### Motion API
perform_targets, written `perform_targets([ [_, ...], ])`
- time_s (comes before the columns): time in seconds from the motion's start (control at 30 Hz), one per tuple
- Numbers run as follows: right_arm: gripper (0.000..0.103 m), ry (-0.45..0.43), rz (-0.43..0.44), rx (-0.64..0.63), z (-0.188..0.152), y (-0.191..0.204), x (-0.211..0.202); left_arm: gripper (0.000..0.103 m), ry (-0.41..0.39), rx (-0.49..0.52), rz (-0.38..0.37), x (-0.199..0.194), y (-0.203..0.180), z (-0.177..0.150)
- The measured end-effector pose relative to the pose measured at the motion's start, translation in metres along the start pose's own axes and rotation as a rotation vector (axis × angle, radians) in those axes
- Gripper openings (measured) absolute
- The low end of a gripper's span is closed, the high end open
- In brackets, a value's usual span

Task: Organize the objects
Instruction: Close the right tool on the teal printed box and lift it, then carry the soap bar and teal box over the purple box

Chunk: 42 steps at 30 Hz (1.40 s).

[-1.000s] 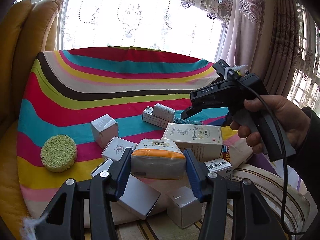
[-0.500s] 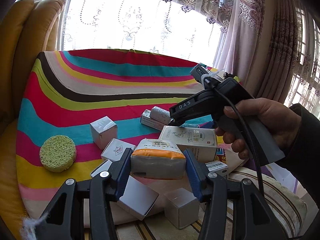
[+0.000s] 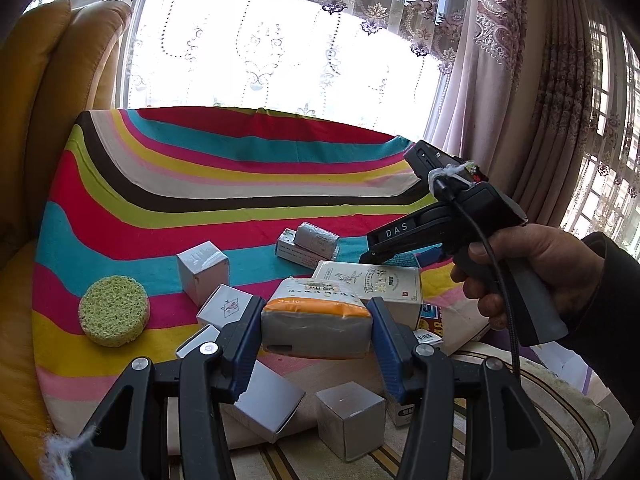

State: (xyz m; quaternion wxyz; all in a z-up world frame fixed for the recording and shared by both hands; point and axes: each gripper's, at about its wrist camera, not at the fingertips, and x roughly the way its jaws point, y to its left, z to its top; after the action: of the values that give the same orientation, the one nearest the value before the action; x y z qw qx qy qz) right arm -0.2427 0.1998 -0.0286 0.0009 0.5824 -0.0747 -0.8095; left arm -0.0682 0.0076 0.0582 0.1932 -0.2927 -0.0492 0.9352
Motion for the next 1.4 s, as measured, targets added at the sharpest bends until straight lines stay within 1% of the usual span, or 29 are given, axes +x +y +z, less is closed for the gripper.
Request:
perform_targets([
  [0.1,0.080,-0.063,0.009,0.010,-0.009,-0.014,-0.016,0.053,-0.024,-0.004,0.010,-0.004,-0.006,0.001],
  [0.23,0.080,-0.164,-0.017,0.005,-0.022,-0.030,-0.041,0.053,-0.054,0.002,0.027,-0.010,-0.017,0.000],
  [0.3,0.080,-0.210,-0.036,0.007,-0.018,-0.020,-0.041,0.053,-0.064,-0.003,0.021,-0.012,-0.023,0.000],
  [0.33,0.080,-0.232,-0.046,0.006,-0.023,-0.025,-0.046,0.053,-0.069,0.000,0.022,-0.014,-0.027,0.000],
  [0.47,0.080,-0.304,-0.092,0.010,-0.043,-0.039,-0.064,0.053,-0.083,0.010,0.001,-0.019,-0.044,0.002],
  [0.57,0.080,-0.340,-0.122,0.019,-0.067,-0.056,-0.081,0.053,-0.079,0.024,-0.028,-0.020,-0.060,0.001],
  [0.77,0.080,-0.361,-0.162,0.053,-0.109,-0.091,-0.100,0.053,-0.056,0.056,-0.097,-0.017,-0.096,-0.002],
  [0.9,0.080,-0.357,-0.168,0.087,-0.134,-0.113,-0.108,0.053,-0.027,0.080,-0.146,-0.010,-0.120,-0.007],
  [1.13,0.080,-0.343,-0.197,0.138,-0.168,-0.146,-0.111,0.053,0.032,0.114,-0.226,0.004,-0.158,-0.012],
  [1.4,0.080,-0.333,-0.210,0.199,-0.205,-0.186,-0.118,0.053,0.109,0.137,-0.319,0.024,-0.196,-0.014],
])
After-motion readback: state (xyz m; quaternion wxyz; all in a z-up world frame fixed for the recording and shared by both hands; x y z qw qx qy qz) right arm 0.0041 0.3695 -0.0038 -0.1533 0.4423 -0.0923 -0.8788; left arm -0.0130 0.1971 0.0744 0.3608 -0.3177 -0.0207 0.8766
